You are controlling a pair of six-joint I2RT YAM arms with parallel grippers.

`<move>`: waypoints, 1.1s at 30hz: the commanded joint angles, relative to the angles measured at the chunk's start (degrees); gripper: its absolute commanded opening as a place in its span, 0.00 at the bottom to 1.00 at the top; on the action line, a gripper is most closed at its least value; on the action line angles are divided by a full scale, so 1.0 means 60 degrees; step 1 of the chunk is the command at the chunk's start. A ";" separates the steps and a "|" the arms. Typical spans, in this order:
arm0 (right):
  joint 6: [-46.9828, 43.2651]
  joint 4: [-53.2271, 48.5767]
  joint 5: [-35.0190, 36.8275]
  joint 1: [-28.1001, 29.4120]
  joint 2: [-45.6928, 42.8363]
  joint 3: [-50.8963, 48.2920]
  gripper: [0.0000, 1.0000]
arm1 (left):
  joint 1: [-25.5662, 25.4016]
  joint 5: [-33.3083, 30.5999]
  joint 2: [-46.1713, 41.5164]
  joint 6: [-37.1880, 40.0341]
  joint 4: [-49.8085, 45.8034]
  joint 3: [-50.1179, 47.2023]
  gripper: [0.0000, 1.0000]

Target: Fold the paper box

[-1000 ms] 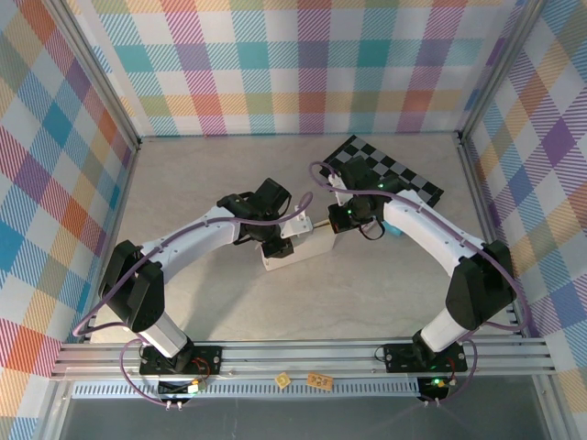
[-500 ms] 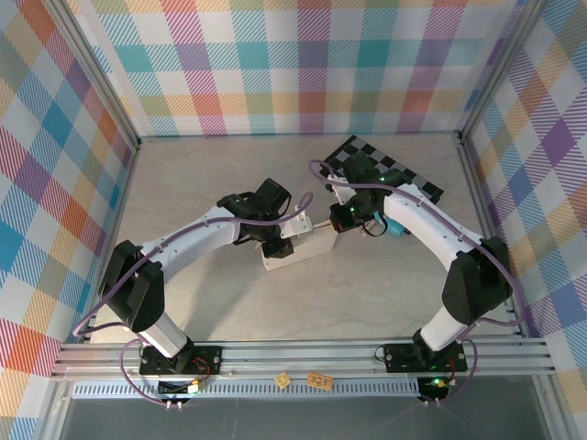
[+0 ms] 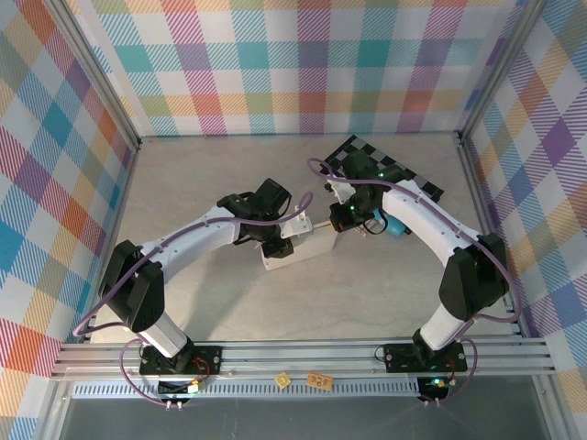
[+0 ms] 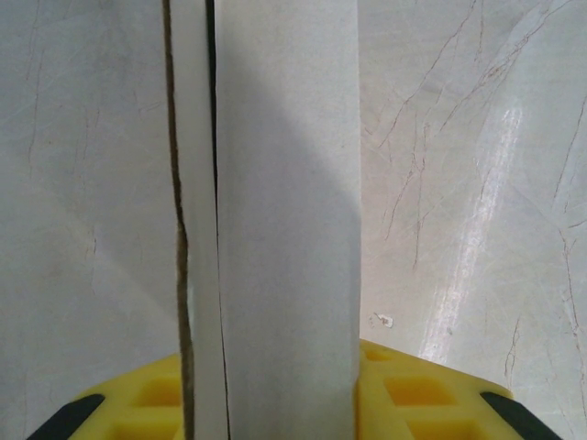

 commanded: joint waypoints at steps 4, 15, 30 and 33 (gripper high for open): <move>-0.0039 -0.0251 -0.0286 0.0003 -0.0103 -0.0465 0.00 | 0.0128 -0.0120 0.0233 -0.0172 0.0039 0.0095 0.30; -0.0592 0.0048 0.0233 -0.0078 -0.0118 -0.0763 0.00 | 0.0201 -0.0190 0.0384 -0.0097 -0.0049 0.0244 0.30; -0.1627 0.0174 0.0900 -0.0077 -0.0314 -0.0868 0.00 | 0.0231 -0.0237 0.0440 0.0018 -0.0096 0.0334 0.31; -0.1562 0.0291 0.0882 -0.0062 -0.0311 -0.0909 0.00 | 0.0230 -0.0238 0.0431 0.0001 -0.0096 0.0355 0.31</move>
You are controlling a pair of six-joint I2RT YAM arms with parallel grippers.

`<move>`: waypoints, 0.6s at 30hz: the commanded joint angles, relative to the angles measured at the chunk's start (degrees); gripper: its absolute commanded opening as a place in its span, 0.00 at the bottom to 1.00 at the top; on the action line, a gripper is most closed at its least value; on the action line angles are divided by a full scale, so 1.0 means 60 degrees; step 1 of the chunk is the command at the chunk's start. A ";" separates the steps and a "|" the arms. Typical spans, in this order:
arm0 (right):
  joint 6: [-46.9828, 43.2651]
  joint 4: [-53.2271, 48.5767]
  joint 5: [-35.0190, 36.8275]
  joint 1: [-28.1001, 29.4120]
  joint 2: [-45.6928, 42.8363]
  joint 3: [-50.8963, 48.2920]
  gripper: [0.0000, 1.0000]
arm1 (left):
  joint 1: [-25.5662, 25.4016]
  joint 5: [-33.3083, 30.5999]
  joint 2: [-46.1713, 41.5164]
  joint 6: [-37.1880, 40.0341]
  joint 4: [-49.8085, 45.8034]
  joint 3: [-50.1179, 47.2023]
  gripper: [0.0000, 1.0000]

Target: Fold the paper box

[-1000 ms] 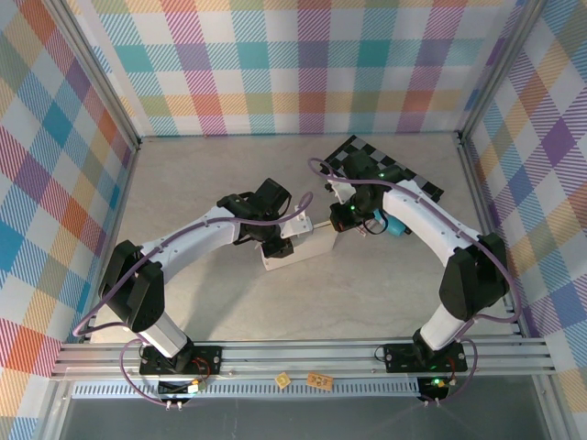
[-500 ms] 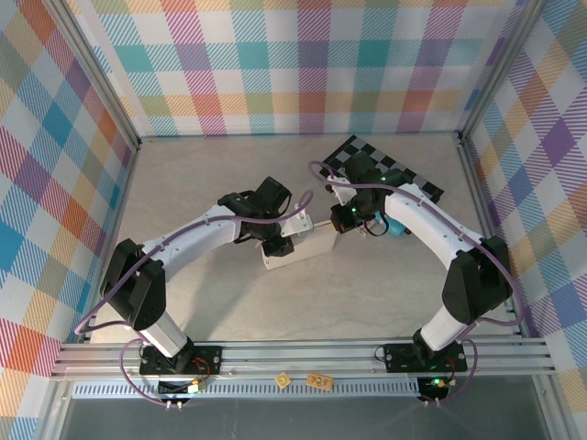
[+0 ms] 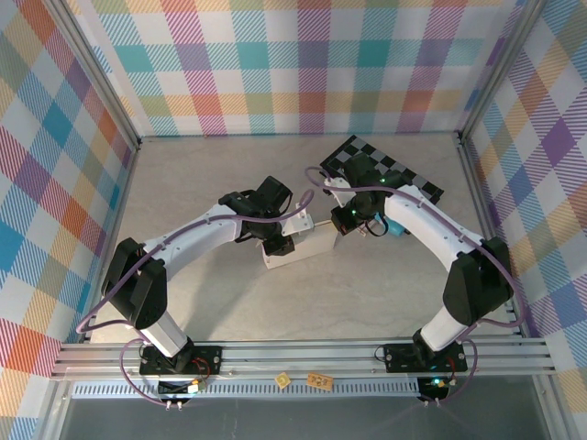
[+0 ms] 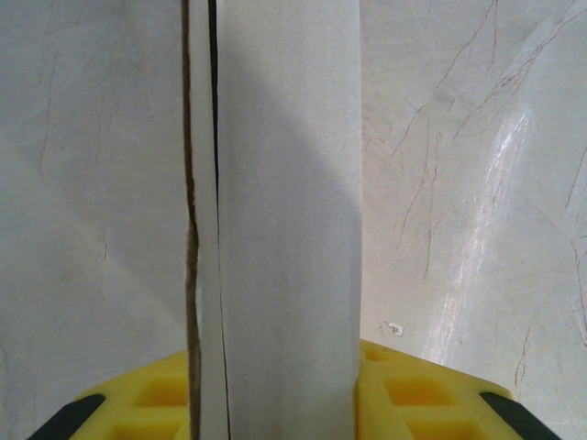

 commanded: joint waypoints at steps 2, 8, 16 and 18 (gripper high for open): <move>-0.0166 -0.0207 0.0327 -0.0022 -0.0049 -0.0590 0.00 | 0.0147 -0.0193 0.0218 0.0000 -0.0067 0.0127 0.31; -0.0006 0.0641 0.0535 -0.0026 -0.0514 -0.1672 0.00 | 0.0162 -0.0140 0.0231 -0.0157 0.0017 0.0096 0.31; 0.0186 0.1846 0.0685 -0.0022 -0.0905 -0.2877 0.00 | 0.0162 -0.0152 0.0264 -0.0165 0.0080 0.0107 0.32; 0.0186 0.2143 0.0782 -0.0024 -0.0957 -0.3191 0.00 | 0.0162 -0.0176 0.0288 -0.0176 0.0079 0.0118 0.32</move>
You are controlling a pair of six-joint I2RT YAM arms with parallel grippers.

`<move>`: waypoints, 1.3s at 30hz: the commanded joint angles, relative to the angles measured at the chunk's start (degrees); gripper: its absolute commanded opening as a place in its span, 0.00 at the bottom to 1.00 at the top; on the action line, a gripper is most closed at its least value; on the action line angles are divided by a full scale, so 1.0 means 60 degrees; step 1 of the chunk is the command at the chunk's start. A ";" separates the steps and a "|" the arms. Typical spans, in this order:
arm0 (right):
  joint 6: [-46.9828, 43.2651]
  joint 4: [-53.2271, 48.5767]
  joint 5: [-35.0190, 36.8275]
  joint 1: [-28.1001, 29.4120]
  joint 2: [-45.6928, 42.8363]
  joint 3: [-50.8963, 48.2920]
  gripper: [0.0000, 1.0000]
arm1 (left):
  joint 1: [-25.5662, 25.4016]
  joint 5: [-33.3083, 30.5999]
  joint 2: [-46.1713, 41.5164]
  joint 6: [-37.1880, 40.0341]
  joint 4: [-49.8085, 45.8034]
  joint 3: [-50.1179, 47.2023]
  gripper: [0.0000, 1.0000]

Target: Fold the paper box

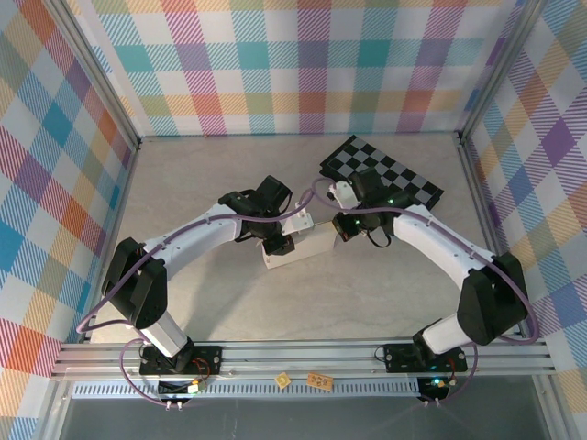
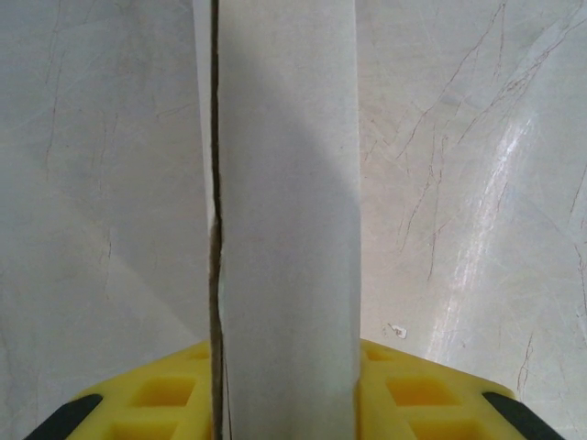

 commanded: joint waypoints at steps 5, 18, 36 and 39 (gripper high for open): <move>0.0098 -0.0604 0.0963 -0.0034 0.0258 -0.1126 0.00 | 0.0125 -0.0255 0.0271 -0.0001 0.0010 0.0113 0.32; 0.1880 -0.1414 -0.0089 -0.0049 -0.0367 -0.0260 0.13 | 0.0056 -0.0468 0.0111 0.0695 -0.0183 0.0086 0.30; 1.0120 -0.1351 -0.1682 -0.0893 -0.1436 0.0680 0.68 | 0.0008 -0.0292 0.0132 0.0894 -0.0276 0.0096 0.30; 1.2051 -0.1136 -0.2533 -0.0895 -0.0743 0.0980 0.71 | 0.0030 -0.0242 0.0171 0.0823 -0.0309 0.0131 0.29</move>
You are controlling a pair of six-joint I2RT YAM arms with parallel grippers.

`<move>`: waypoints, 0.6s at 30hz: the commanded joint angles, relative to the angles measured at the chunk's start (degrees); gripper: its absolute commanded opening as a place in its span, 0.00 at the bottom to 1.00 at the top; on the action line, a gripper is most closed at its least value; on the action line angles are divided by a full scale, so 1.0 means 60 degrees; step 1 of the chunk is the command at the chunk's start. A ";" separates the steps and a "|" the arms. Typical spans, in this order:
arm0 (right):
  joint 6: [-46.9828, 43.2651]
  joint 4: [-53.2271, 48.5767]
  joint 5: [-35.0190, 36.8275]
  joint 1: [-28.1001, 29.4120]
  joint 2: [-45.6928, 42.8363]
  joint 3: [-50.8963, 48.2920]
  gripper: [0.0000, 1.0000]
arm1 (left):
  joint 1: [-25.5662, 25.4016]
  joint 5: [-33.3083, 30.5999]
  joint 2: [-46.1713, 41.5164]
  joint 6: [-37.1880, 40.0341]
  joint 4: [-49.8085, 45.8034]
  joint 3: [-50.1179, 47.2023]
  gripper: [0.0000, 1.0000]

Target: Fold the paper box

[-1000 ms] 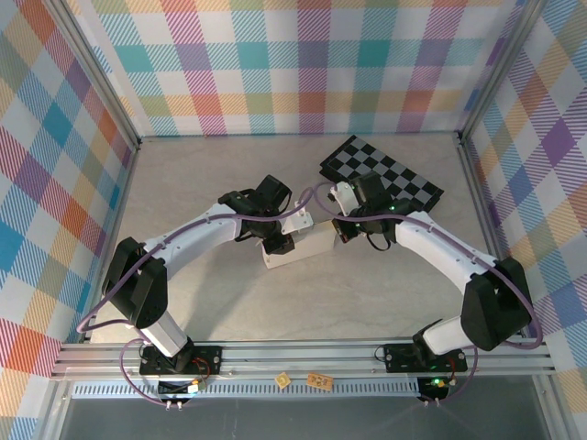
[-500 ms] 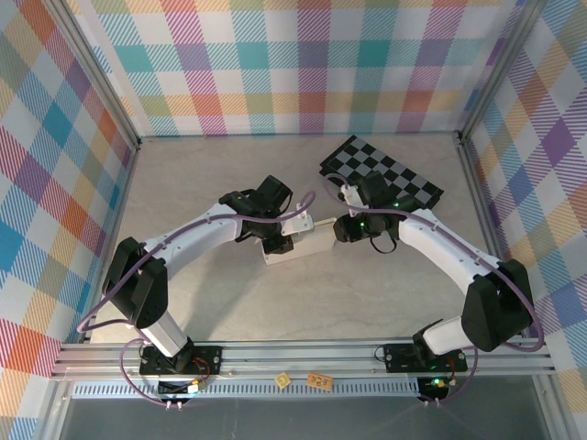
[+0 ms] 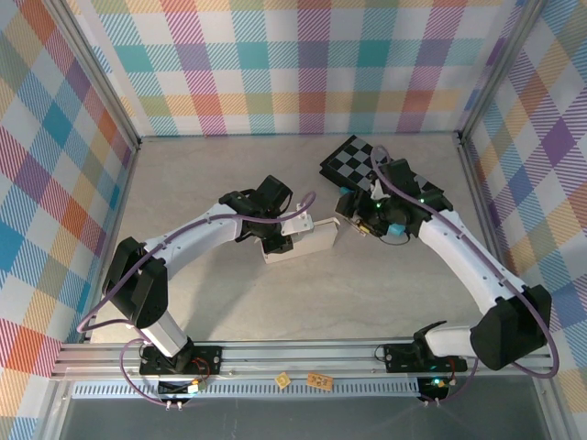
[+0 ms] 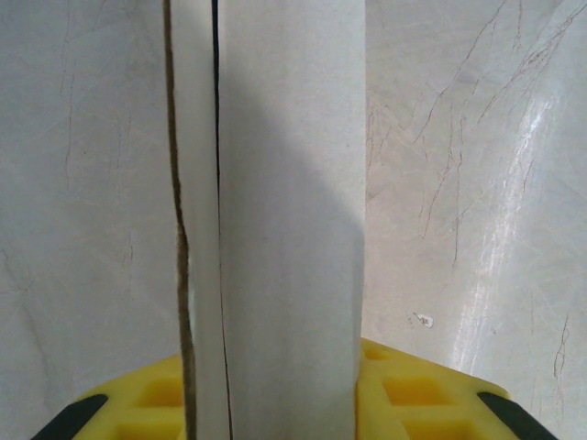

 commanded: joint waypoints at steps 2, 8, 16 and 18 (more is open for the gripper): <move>0.3854 0.0276 -0.1272 -0.0003 0.0835 0.0265 0.71 | 0.0047 0.0081 0.0147 0.0020 -0.0272 0.0058 0.29; 0.3587 0.0032 -0.0744 -0.0293 0.1071 0.0804 0.60 | 0.0107 0.0171 0.0184 -0.0040 -0.0333 0.0136 0.29; -0.5794 -0.1352 0.0289 -0.0284 0.1254 0.1842 0.32 | 0.0181 0.0368 0.0435 0.0047 -0.0475 0.0464 0.29; -0.7380 -0.1267 -0.0174 -0.0277 0.0962 0.1334 0.33 | 0.0180 0.0392 0.0486 0.0074 -0.0506 0.0558 0.29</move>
